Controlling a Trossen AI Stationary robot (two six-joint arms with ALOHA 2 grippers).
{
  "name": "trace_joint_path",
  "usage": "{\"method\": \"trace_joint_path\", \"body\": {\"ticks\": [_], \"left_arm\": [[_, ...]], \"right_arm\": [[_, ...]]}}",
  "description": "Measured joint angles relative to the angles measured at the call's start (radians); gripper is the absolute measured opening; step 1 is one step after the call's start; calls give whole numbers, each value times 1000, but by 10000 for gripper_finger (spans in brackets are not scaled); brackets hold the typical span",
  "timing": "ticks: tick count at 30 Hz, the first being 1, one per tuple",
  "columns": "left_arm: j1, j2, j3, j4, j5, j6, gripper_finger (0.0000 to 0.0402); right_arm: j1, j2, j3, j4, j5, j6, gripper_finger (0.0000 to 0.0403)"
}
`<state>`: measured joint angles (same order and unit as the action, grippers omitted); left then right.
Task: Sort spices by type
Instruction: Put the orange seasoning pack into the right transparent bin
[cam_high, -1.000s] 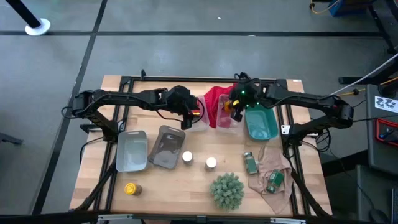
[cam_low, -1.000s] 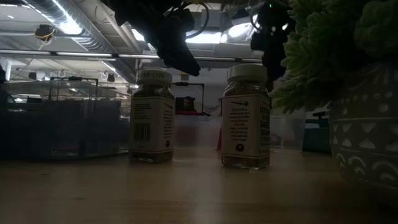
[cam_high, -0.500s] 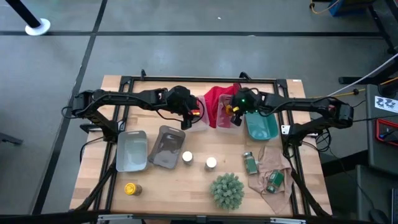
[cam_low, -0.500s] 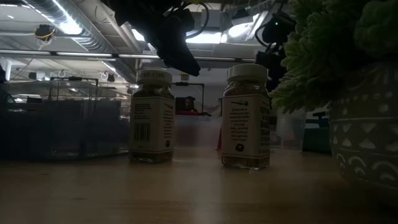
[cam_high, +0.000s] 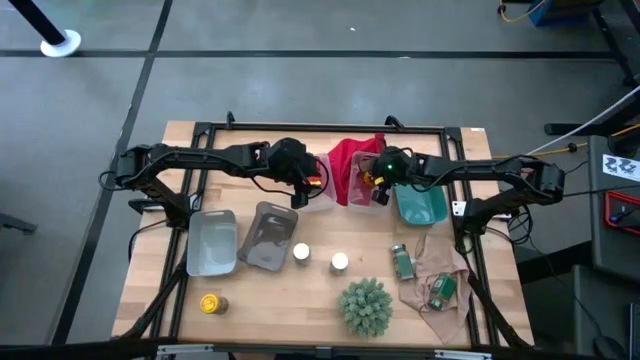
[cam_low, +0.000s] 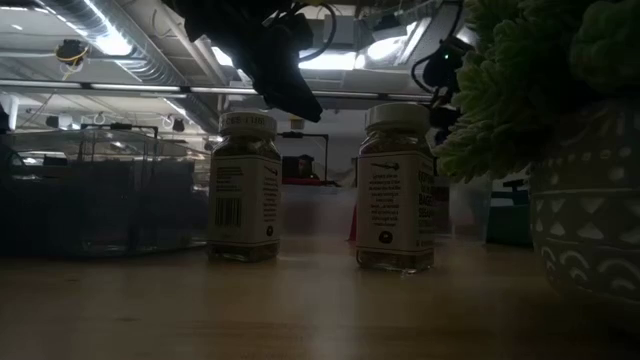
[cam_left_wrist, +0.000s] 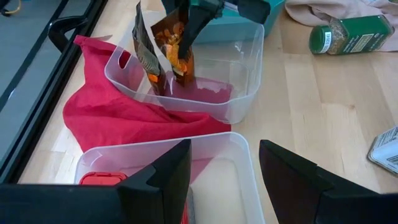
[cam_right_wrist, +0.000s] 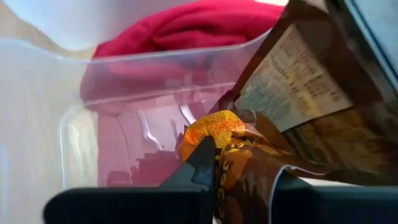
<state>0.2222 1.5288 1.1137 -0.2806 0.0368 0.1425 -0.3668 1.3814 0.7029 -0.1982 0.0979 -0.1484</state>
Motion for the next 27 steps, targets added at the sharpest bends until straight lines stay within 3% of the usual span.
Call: {"method": "trace_joint_path", "body": {"ticks": [18,27], "left_arm": [[0,0,0,0,0,3,178],[0,0,0,0,0,3,178]], "right_arm": [[0,21,0,17,0,-13,35],[0,21,0,17,0,-13,128]]}}
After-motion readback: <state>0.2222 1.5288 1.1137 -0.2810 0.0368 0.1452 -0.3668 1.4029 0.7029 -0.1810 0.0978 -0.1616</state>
